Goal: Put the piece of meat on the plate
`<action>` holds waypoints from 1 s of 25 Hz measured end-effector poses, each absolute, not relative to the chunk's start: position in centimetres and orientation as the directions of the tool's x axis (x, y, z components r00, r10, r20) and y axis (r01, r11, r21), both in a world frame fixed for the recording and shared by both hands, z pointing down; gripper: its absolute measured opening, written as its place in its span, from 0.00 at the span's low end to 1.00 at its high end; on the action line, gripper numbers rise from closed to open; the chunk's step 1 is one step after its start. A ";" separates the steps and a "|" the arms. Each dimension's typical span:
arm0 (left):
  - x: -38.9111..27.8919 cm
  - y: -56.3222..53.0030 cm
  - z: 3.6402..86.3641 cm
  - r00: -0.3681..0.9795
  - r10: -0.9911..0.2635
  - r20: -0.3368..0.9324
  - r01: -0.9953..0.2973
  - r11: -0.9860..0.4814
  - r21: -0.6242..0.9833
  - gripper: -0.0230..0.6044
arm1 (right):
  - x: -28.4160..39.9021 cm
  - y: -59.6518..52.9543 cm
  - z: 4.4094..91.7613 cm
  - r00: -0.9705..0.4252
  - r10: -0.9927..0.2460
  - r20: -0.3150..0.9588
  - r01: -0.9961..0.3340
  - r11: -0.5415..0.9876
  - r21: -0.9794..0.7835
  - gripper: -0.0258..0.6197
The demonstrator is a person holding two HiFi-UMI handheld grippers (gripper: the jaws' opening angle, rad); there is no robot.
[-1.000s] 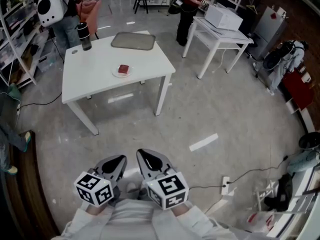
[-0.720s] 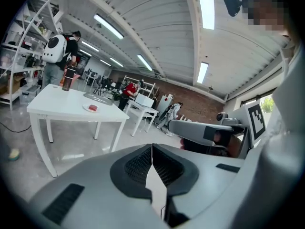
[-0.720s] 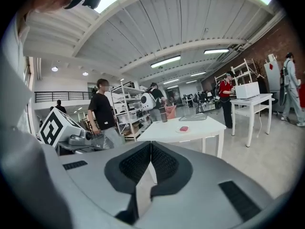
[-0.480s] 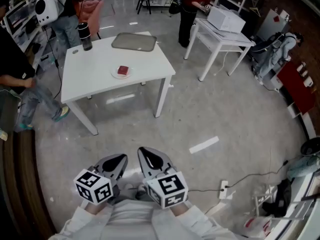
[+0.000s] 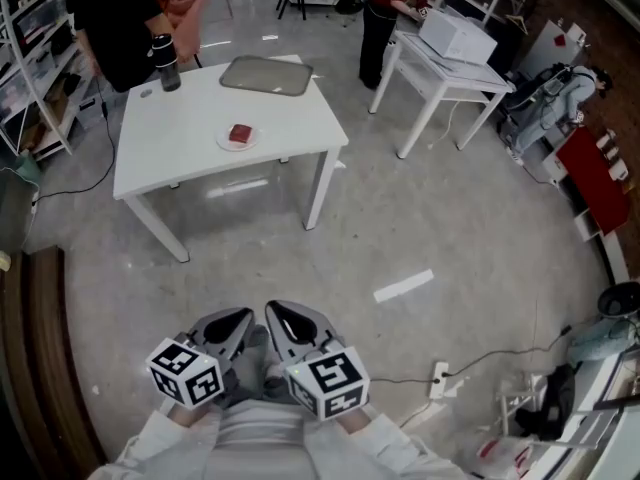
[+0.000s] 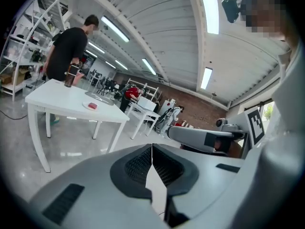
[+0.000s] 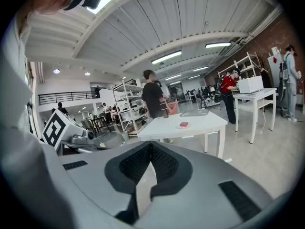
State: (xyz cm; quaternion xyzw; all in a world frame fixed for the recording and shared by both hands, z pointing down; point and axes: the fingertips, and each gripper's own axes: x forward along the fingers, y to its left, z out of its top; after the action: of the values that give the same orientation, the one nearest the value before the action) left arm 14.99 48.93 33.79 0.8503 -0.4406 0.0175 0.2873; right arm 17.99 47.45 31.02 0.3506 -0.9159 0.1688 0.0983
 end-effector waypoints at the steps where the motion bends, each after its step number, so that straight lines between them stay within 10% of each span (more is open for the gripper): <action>1: 14.9 48.6 34.0 0.616 -0.734 0.284 -0.754 -0.447 0.481 0.06 | 17.9 47.0 31.2 -0.734 -0.608 0.302 -0.676 0.697 -0.239 0.06; 25: 1.1 27.8 32.8 0.668 -0.675 0.313 -0.731 -0.520 0.441 0.06 | 5.5 26.0 30.6 -0.655 -0.699 0.288 -0.756 0.608 -0.244 0.06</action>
State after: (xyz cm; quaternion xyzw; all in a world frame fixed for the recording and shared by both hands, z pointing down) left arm 1.09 27.76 32.79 0.8703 -0.4040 0.0511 0.2771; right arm 5.53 26.03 30.60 0.4072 -0.8929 0.1739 0.0821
